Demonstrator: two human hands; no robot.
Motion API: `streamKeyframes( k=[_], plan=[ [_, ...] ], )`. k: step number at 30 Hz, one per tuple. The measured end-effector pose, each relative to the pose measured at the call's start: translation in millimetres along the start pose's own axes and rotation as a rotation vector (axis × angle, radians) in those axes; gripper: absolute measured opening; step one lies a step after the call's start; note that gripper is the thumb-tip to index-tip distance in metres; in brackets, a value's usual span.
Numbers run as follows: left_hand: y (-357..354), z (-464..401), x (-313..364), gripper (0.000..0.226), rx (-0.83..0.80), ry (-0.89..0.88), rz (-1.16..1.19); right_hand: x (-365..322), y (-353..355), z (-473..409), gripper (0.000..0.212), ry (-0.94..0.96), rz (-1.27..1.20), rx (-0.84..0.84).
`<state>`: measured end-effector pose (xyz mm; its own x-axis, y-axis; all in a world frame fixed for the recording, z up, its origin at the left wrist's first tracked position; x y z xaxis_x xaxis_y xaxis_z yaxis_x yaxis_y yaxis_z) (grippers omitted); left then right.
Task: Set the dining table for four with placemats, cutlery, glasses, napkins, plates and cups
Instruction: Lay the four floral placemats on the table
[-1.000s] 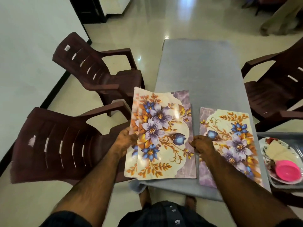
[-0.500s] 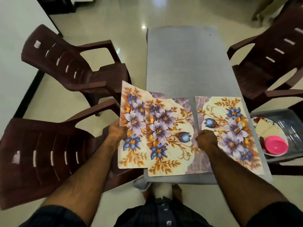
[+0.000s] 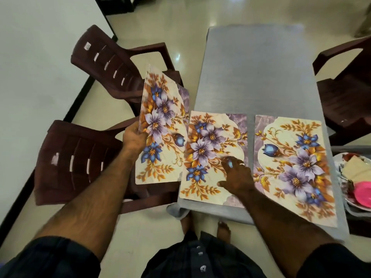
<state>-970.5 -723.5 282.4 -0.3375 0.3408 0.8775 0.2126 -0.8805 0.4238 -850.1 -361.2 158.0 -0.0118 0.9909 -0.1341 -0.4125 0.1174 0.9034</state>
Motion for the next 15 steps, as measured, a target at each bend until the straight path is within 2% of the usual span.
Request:
streamKeyframes(
  k=[4,6,8,10,13,15],
  plan=[
    [30,26,-1,0.021,0.118,0.018,0.009,3,6,-4,0.106,0.026,0.017,-0.022],
    [46,44,-3,0.019,0.139,0.003,0.011,-5,8,-5,0.109,0.023,0.034,-0.026],
    [67,62,-12,0.016,0.142,0.014,0.021,-20,14,-4,0.103,0.025,-0.021,-0.003],
    [92,83,-20,0.017,0.159,0.017,0.046,-48,20,-7,0.096,0.092,-0.076,0.010],
    [127,119,-34,0.020,0.186,0.009,0.130,-100,34,-13,0.098,0.194,-0.256,-0.044],
    [174,150,-50,0.025,0.192,-0.005,0.209,-163,42,-9,0.096,0.283,-0.383,-0.102]
  ],
)
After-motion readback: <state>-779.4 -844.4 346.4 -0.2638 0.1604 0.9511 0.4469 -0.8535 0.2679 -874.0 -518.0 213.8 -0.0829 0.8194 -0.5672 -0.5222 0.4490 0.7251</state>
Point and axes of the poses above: each hand's wrist, its own z-axis away from the middle knuckle, its own y-axis out of the back of the hand, x = y × z, the point moved 2 cm from there along -z, towards the middle knuckle, and after that the axes turned 2 degrees about y, right-handed, at the moved point
